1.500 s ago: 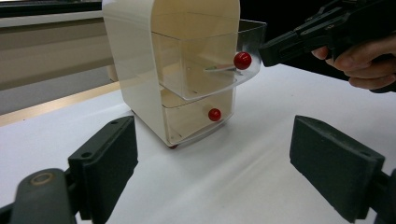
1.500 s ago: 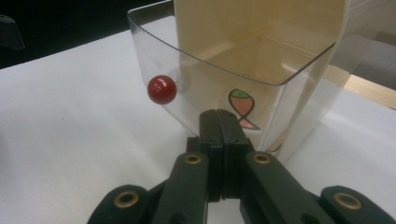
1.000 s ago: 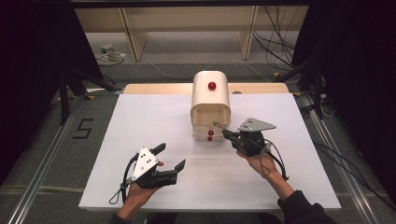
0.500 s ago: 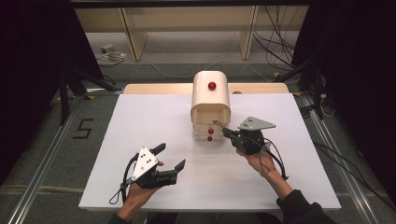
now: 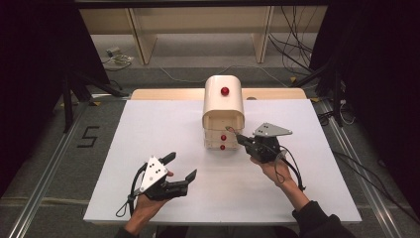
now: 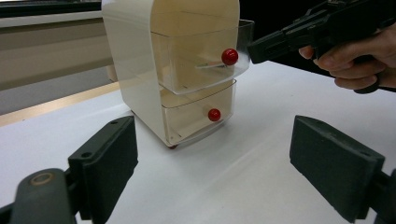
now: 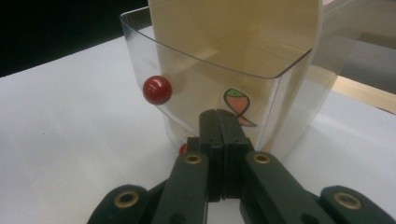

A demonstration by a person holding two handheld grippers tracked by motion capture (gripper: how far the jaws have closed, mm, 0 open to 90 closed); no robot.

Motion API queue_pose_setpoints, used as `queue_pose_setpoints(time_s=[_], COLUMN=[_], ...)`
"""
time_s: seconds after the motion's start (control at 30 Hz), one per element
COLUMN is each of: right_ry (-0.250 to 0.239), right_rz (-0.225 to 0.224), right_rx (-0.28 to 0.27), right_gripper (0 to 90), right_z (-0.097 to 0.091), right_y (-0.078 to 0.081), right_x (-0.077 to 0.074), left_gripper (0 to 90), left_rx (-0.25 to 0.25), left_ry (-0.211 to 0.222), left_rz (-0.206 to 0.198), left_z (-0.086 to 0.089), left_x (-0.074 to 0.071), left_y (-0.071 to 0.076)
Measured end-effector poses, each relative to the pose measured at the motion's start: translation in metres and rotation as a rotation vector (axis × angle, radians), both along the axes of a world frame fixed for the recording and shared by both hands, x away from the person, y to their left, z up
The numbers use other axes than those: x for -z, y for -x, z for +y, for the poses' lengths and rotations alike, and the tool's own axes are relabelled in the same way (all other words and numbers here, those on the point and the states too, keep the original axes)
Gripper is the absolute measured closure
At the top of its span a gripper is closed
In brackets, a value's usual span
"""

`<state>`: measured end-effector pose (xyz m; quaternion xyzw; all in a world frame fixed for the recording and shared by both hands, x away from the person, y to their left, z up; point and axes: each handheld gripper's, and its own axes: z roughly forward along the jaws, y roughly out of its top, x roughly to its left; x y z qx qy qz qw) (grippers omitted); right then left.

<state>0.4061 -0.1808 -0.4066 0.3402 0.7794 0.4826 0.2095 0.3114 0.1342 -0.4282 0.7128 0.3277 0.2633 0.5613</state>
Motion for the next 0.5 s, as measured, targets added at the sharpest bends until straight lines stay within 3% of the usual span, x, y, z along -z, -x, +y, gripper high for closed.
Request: queue_pose_setpoints(time_s=[0.5], right_ry=[-0.005], right_rz=[-0.006], right_rx=[0.016], right_gripper=[90.0], right_z=[0.0], right_y=[-0.0044], right_x=[0.0011], left_gripper=[14.7], left_rx=[-0.001], left_ry=[0.001], left_rz=[0.0], left_z=[-0.0001], left_x=[0.0], left_y=[0.0])
